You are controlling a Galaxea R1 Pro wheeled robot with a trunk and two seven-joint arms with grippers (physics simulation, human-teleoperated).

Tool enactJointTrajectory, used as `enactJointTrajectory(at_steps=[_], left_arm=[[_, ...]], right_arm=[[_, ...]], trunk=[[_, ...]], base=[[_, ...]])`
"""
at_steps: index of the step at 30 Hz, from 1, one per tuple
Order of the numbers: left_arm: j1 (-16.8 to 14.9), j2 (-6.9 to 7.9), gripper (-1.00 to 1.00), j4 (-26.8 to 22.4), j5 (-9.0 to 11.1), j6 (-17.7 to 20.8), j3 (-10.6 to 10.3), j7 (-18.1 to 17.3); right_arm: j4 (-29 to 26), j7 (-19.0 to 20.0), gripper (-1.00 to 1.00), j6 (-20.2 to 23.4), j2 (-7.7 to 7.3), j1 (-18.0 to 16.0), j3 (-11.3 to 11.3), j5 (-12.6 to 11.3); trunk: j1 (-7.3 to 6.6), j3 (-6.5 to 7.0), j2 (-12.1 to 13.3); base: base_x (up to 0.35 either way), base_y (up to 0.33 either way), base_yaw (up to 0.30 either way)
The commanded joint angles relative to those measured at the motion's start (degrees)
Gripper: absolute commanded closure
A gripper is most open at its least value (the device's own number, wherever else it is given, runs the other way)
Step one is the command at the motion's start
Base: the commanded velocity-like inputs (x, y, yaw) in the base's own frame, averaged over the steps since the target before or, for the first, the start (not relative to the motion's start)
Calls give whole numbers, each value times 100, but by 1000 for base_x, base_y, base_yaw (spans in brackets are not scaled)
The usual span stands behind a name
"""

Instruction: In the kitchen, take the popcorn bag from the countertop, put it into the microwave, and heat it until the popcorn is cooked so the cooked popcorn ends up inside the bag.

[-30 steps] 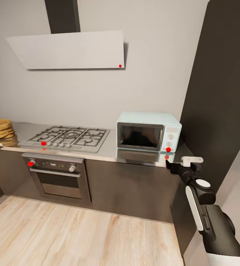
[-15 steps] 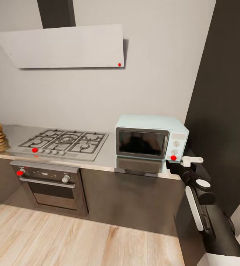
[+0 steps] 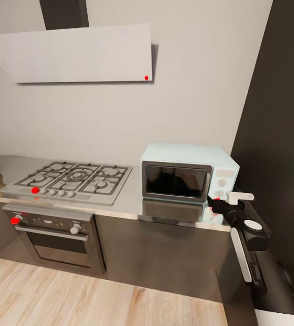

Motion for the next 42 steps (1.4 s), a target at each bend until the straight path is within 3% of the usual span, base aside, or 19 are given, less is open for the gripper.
enactJointTrajectory(at_steps=[1, 18, 42], left_arm=[[-4, -3, -100, 4, 10, -18, 26, 2], [-4, -3, -100, 4, -6, -27, 2, 2], [-4, -3, -100, 4, -16, -27, 0, 0]], right_arm=[[-5, -19, -100, 30, 0, -4, 9, -7], [0, -3, -100, 38, -12, -5, 3, -5], [95, 5, -100, 38, -12, -13, 6, 4]], trunk=[[4, -6, -4], [4, -6, -4], [4, -6, -4]], base=[[342, 0, 0], [181, -25, 0], [66, -2, 0]])
